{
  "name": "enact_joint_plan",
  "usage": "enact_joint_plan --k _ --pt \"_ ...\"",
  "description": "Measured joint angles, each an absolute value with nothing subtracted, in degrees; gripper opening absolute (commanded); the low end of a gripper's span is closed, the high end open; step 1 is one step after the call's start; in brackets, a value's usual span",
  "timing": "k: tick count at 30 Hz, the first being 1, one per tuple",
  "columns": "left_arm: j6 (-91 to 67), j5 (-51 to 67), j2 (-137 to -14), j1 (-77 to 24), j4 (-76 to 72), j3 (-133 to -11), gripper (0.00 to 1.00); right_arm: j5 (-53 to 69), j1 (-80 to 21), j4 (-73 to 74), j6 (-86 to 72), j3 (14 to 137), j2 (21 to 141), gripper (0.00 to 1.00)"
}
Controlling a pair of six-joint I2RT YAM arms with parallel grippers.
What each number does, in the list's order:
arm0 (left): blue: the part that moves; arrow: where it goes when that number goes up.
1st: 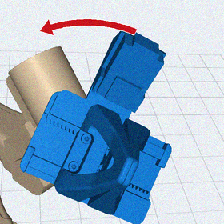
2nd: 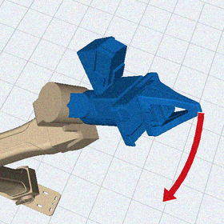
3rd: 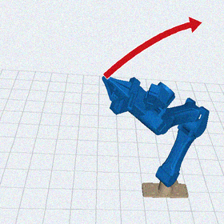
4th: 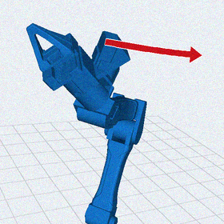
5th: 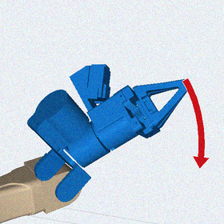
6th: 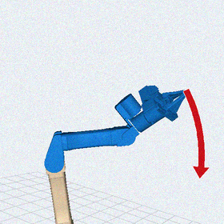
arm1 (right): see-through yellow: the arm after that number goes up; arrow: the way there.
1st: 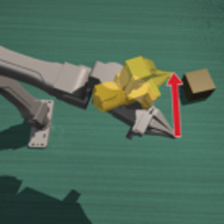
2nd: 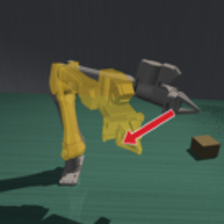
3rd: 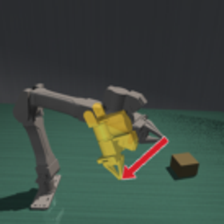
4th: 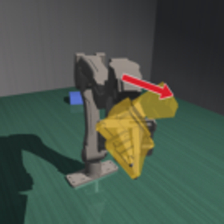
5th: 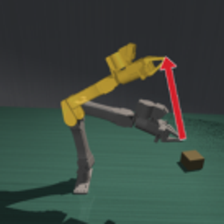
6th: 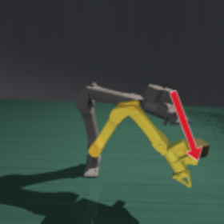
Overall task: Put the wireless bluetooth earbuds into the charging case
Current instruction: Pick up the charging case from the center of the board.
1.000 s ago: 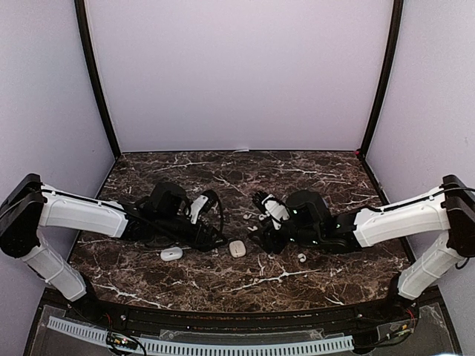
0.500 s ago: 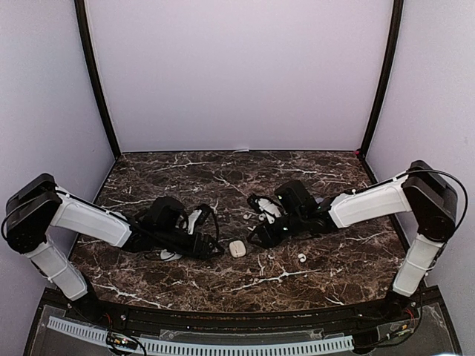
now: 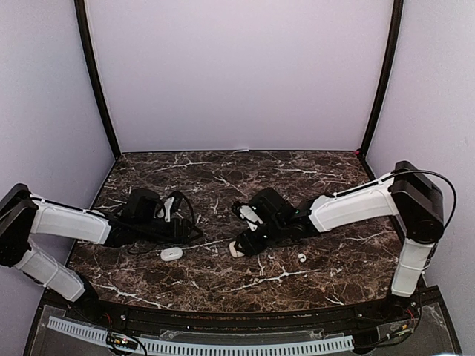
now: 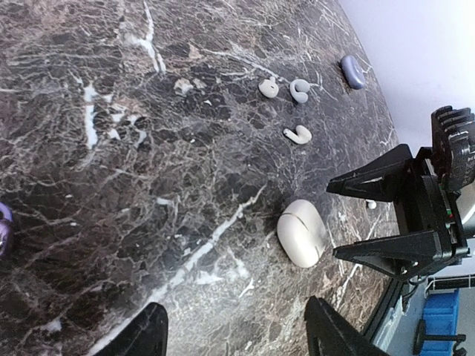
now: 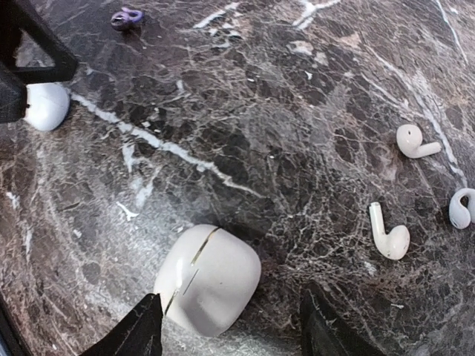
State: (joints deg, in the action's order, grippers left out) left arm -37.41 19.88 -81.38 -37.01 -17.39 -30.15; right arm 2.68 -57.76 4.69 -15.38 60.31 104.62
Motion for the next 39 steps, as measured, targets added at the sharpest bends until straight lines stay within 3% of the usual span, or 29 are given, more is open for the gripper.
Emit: enact_joint_plan --k 10,15,22,31,39 --pt "-33.47 12.23 -73.69 -37.01 -13.96 -30.09 0.73 -7.86 -62.54 16.69 -24.49 72.99 113.80 0.56" --pt "-30.68 9.69 -69.12 -37.01 -13.58 -29.50 0.73 -9.98 -62.65 20.16 -26.59 74.74 115.00 0.42" --pt "-27.09 9.63 -67.88 -37.01 -14.00 -29.12 0.77 -9.54 -62.63 21.45 -26.89 75.24 114.78 0.36" --pt "-15.51 22.13 -66.89 -37.01 -31.64 -20.47 0.91 9.87 -57.60 18.28 -23.03 70.67 104.49 0.35" --pt "9.58 36.47 -69.58 -41.95 -47.16 -18.68 0.92 33.36 -50.92 14.79 -16.23 68.69 96.05 0.35"
